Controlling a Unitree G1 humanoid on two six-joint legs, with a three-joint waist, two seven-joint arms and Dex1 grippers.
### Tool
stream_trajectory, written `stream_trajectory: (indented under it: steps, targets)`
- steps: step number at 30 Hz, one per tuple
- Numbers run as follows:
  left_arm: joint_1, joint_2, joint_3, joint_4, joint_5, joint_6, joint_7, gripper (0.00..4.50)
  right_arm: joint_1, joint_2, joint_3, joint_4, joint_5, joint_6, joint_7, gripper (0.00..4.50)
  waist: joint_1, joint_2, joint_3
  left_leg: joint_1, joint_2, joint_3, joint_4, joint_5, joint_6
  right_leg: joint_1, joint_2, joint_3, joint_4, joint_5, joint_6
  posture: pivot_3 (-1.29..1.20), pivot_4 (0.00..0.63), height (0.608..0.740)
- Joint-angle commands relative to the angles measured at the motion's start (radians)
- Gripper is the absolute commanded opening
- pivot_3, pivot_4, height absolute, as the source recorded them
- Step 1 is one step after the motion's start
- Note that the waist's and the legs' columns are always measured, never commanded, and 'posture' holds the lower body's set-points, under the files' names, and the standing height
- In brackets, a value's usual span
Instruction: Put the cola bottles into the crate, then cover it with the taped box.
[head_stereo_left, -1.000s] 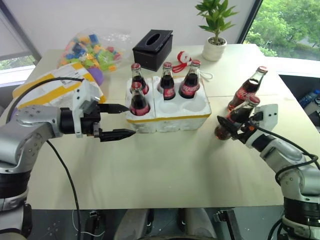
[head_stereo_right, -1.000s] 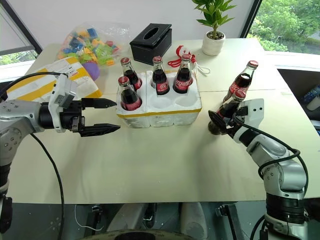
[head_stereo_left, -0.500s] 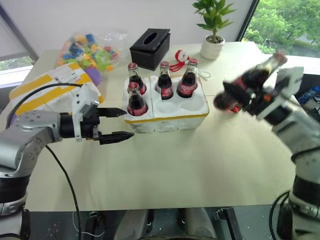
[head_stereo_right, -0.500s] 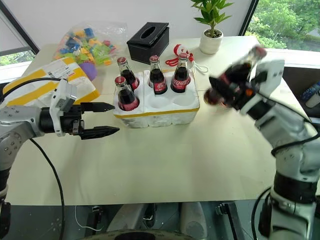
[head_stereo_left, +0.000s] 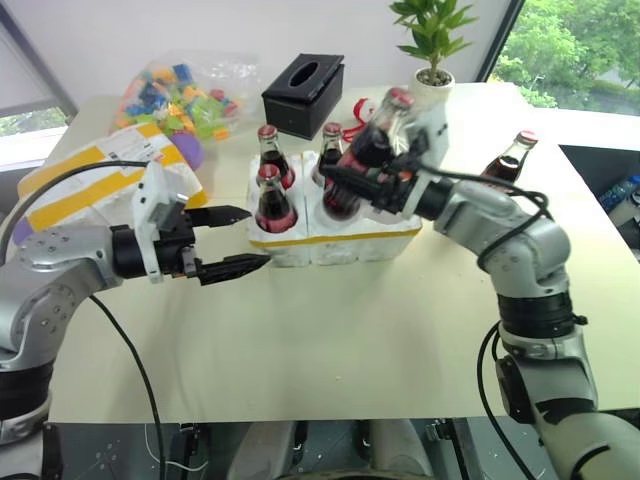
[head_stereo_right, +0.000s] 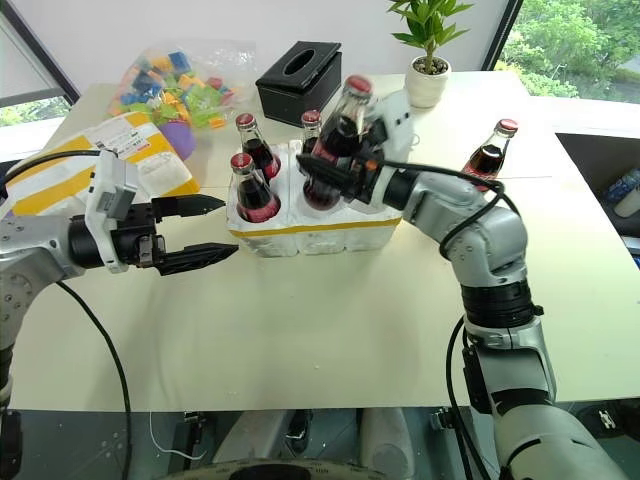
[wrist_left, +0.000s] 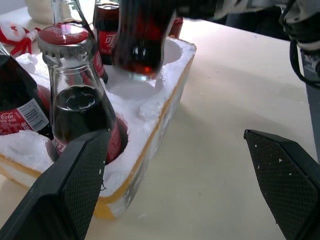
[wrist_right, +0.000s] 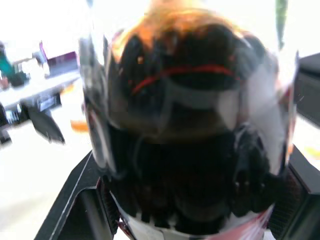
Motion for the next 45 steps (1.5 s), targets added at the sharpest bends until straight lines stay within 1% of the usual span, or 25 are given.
stream_trajectory:
  steps: [1, 5, 7, 9, 11, 13, 17, 20, 24, 26, 29, 32, 34, 39, 45]
  targets:
    - [-0.003, 0.005, 0.034, -0.038, -0.025, -0.004, 0.018, 4.5, -0.029, 0.02, -0.005, -0.028, -0.022, -0.042, 0.036, 2.85, -0.001, 0.0, 0.0, 0.0, 0.0, 0.0, 0.0, 0.0, 0.0, 0.0, 0.0, 0.0, 0.0, 0.0, 0.0, 0.0, 0.15, 0.732]
    - [-0.004, 0.004, 0.025, -0.04, -0.028, -0.011, 0.025, 4.5, -0.017, 0.03, 0.04, -0.031, -0.066, -0.045, 0.083, 2.85, -0.004, 0.0, 0.0, 0.0, 0.0, 0.0, 0.0, -0.001, 0.001, 0.0, 0.0, 0.0, 0.0, 0.0, 0.0, 0.0, 0.15, 0.732]
    - [-0.017, -0.001, 0.012, -0.039, -0.032, -0.013, 0.025, 4.5, -0.012, 0.022, 0.104, 0.001, -0.151, -0.089, 0.108, 2.85, -0.006, 0.0, 0.0, 0.0, 0.0, 0.0, 0.0, 0.0, 0.0, 0.0, 0.0, 0.0, 0.0, 0.0, 0.0, 0.0, 0.15, 0.732]
    - [-0.029, -0.005, 0.0, -0.04, -0.036, -0.013, 0.026, 4.5, -0.014, 0.034, 0.129, 0.045, -0.196, -0.104, 0.114, 2.85, -0.008, 0.0, 0.0, 0.0, 0.0, 0.0, 0.0, 0.0, 0.0, 0.0, 0.001, 0.0, 0.0, 0.0, 0.0, 0.0, 0.15, 0.732]
    - [-0.041, -0.009, -0.012, -0.038, -0.035, -0.014, 0.023, 4.5, -0.015, 0.043, 0.149, 0.09, -0.245, -0.125, 0.112, 3.9, -0.012, 0.0, 0.0, 0.0, 0.0, 0.0, 0.0, 0.0, -0.001, 0.0, 0.001, 0.0, 0.0, 0.0, 0.0, 0.0, 0.15, 0.732]
    - [-0.05, -0.012, -0.021, -0.034, -0.033, -0.015, 0.021, 4.5, -0.013, 0.051, 0.156, 0.118, -0.285, -0.149, 0.102, 4.45, -0.019, 0.0, 0.0, 0.0, 0.0, 0.0, 0.0, 0.002, -0.004, 0.0, 0.0, 0.0, 0.001, 0.0, 0.0, 0.0, 0.15, 0.732]
    - [-0.062, -0.012, -0.035, -0.023, -0.026, -0.019, 0.01, 4.5, 0.008, 0.072, 0.11, 0.11, -0.307, -0.164, 0.062, 4.45, -0.021, -0.002, -0.001, 0.0, 0.0, 0.0, 0.0, 0.003, -0.005, 0.0, 0.001, 0.0, 0.001, 0.0, 0.0, 0.0, 0.15, 0.732]
    - [-0.07, -0.017, -0.041, -0.017, -0.038, -0.013, -0.001, 4.5, 0.09, 0.049, -0.022, 0.001, -0.247, -0.103, 0.004, 4.45, -0.014, -0.002, -0.001, 0.0, 0.0, -0.001, 0.0, 0.003, -0.006, 0.0, 0.001, 0.0, 0.001, 0.0, 0.0, 0.0, 0.15, 0.732]
    - [-0.076, -0.033, -0.063, -0.032, -0.046, -0.008, -0.005, 4.5, 0.281, 0.018, -0.23, -0.24, -0.176, -0.008, -0.106, 4.45, 0.007, -0.002, -0.001, 0.0, 0.0, -0.002, 0.0, 0.003, -0.005, 0.001, 0.001, 0.0, 0.001, 0.0, 0.0, 0.0, 0.15, 0.732]
    - [-0.08, -0.035, -0.074, -0.028, -0.037, -0.012, -0.009, 4.5, 0.385, 0.006, -0.323, -0.353, -0.159, 0.014, -0.15, 4.45, 0.011, -0.002, -0.001, 0.0, -0.001, -0.003, 0.0, 0.001, -0.002, 0.002, 0.001, 0.0, 0.0, 0.0, 0.0, 0.0, 0.15, 0.732]
    - [-0.092, -0.036, -0.093, -0.006, -0.022, -0.026, -0.025, 4.5, 0.535, 0.026, -0.481, -0.452, -0.156, 0.038, -0.254, 4.45, 0.007, -0.003, -0.002, 0.001, -0.001, -0.003, 0.0, 0.0, 0.0, 0.003, 0.001, 0.0, 0.0, 0.0, 0.0, 0.0, 0.15, 0.732]
    - [-0.112, -0.04, -0.113, 0.02, 0.0, -0.04, -0.043, 4.5, 0.63, 0.016, -0.522, -0.491, -0.183, 0.029, -0.285, 4.45, 0.0, -0.002, -0.002, 0.002, 0.0, -0.003, 0.0, 0.0, 0.0, 0.004, 0.001, 0.0, 0.0, 0.0, 0.0, 0.0, 0.15, 0.732]
    - [-0.133, -0.044, -0.127, 0.044, 0.016, -0.051, -0.058, 4.5, 0.645, 0.025, -0.551, -0.487, -0.172, 0.037, -0.316, 4.45, -0.009, -0.002, -0.002, 0.004, 0.0, -0.001, 0.0, 0.0, 0.0, 0.004, 0.001, 0.0, 0.001, 0.0, 0.0, 0.0, 0.15, 0.732]
    - [-0.163, -0.051, -0.145, 0.081, 0.04, -0.072, -0.081, 4.5, 0.611, 0.016, -0.587, -0.38, -0.215, -0.01, -0.378, 4.45, -0.012, -0.002, -0.002, 0.004, 0.001, -0.001, 0.0, 0.001, -0.001, 0.005, 0.002, 0.0, 0.001, 0.0, 0.0, 0.0, 0.15, 0.732]
    - [-0.174, -0.056, -0.151, 0.083, 0.052, -0.078, -0.088, 4.5, 0.526, -0.005, -0.535, -0.232, -0.246, -0.085, -0.35, 4.45, -0.017, -0.002, -0.002, 0.004, 0.001, -0.002, 0.0, 0.001, -0.001, 0.005, 0.002, 0.0, 0.001, 0.0, 0.0, 0.0, 0.15, 0.732]
